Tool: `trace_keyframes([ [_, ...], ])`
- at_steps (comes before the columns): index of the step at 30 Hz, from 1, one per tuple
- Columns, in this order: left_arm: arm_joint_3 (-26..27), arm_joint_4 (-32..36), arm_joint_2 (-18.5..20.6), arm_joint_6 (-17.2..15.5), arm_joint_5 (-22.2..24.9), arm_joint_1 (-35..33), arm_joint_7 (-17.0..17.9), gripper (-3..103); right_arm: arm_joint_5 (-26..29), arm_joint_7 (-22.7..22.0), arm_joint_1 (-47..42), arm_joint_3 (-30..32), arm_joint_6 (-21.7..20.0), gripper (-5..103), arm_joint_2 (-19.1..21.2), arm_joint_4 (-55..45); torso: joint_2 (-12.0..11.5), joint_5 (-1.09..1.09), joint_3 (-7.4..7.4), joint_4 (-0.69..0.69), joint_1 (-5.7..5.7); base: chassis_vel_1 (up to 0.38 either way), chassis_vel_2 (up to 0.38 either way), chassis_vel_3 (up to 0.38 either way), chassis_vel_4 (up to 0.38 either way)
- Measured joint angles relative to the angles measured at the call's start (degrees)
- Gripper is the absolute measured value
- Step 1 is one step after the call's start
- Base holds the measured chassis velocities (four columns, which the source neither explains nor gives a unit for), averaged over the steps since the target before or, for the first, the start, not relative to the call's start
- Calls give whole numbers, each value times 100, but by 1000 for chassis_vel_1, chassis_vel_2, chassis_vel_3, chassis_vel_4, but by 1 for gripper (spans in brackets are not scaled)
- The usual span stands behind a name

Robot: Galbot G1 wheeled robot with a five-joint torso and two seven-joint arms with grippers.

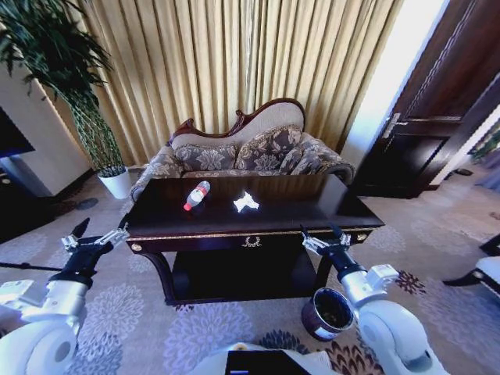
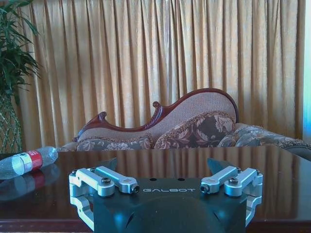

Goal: Move to the front of the table and place the trash on the table into the trash bin.

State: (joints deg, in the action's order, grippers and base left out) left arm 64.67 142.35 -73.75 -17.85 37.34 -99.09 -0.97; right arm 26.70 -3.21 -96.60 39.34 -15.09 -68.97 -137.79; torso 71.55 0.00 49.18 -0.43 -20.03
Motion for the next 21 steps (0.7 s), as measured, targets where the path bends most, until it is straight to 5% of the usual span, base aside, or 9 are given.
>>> trace_keyframes([
  [21,23,51,-34,3,-4,-16,7,100,49,-68,-13,-74,-12,100,113,-89,0,0,0,0,-1,-71,74,74,-71],
])
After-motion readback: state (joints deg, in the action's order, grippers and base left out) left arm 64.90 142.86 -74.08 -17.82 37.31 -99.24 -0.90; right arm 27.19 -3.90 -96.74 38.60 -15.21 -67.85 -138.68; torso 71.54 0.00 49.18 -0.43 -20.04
